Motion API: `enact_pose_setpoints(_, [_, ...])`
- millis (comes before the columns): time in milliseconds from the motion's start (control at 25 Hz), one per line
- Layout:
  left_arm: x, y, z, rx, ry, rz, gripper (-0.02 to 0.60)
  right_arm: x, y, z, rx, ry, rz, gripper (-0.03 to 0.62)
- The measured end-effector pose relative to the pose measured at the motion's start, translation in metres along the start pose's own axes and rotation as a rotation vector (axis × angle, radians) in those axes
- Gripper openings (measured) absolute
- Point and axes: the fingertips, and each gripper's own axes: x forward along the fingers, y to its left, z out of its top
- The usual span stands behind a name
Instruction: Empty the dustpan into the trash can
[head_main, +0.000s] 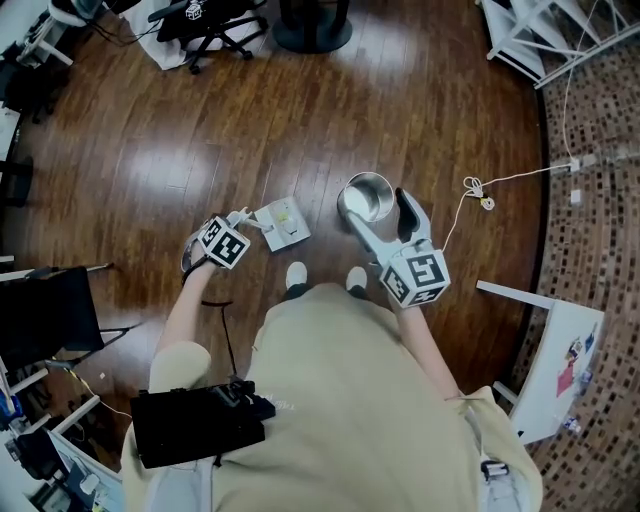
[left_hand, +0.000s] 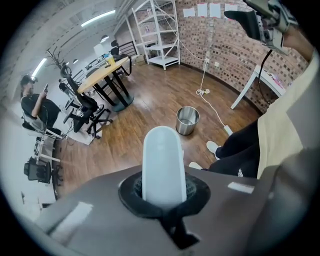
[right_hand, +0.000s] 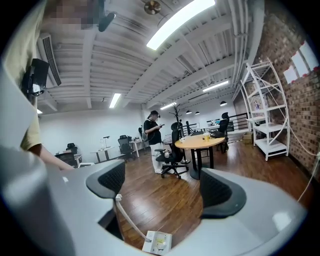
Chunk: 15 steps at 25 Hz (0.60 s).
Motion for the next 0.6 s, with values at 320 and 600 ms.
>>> enact_pose_setpoints(320, [-0.09,0.022,0.003,-0.05,0.02,-0.036,0.001,-0.014,-0.02,0.004,0.036,-0.041,-0.028,0.453])
enact_pose_setpoints(600, [-0.164,0.016,0.036,-0.085,0.033,-0.096,0.001,-0.034,-0.036,0.01,0.066,-0.084,-0.057,0.445])
